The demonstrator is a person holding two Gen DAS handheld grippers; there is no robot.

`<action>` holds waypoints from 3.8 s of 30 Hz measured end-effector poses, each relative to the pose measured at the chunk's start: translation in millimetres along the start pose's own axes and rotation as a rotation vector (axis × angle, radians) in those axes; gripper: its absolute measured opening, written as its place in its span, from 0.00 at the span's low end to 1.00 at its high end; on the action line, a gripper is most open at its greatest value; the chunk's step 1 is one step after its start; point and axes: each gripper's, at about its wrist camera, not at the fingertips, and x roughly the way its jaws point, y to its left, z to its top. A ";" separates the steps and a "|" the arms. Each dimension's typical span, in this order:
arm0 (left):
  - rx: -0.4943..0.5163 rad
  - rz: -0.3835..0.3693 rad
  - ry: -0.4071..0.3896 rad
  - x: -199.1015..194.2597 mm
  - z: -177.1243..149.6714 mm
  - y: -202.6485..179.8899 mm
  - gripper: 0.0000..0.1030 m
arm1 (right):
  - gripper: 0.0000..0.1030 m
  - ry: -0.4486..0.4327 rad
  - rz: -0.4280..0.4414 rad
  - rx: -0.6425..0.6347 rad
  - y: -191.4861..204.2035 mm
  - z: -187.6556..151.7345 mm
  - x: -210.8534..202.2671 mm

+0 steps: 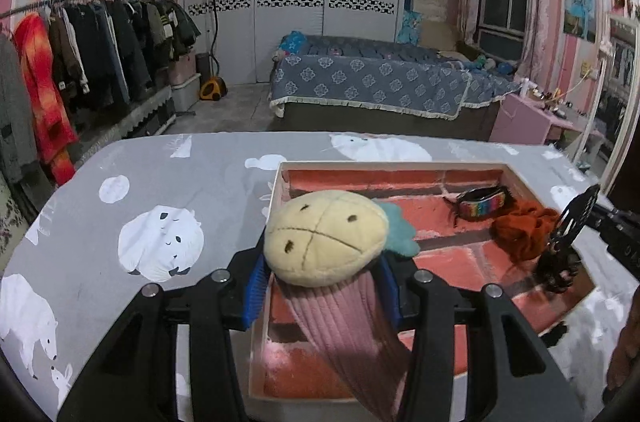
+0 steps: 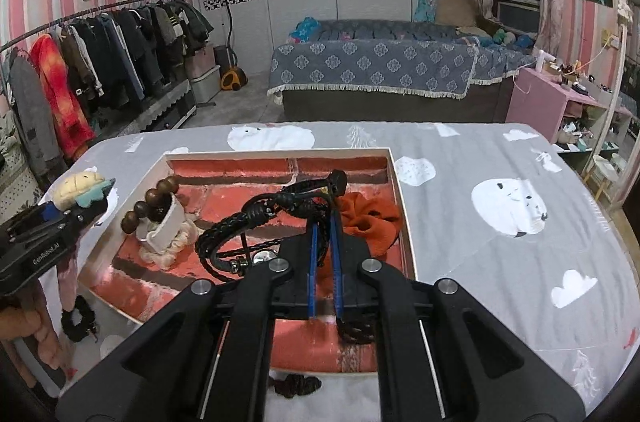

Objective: Organize jewelry
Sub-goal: 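Carry the plush and cord bracelet over the tray and lower them in, then open both tools to release the plush and cord bracelet, then withdraw, then grasp the black charm scrunchie with the left tool while the right tool grasps the dark braided bracelet, then carry the scrunchie and braided bracelet over the tray and lower them in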

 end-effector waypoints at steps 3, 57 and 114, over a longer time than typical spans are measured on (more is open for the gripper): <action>-0.007 -0.015 0.015 11.2 -6.0 -4.7 0.45 | 0.07 0.003 0.004 -0.019 2.8 -3.7 8.1; -0.010 0.099 -0.035 -132.1 -88.9 68.5 0.85 | 0.73 -0.044 -0.072 0.044 -23.0 -95.5 -118.2; 0.010 -0.048 0.165 -36.6 -73.7 64.4 0.13 | 0.24 0.202 -0.004 0.052 14.2 -87.7 -15.4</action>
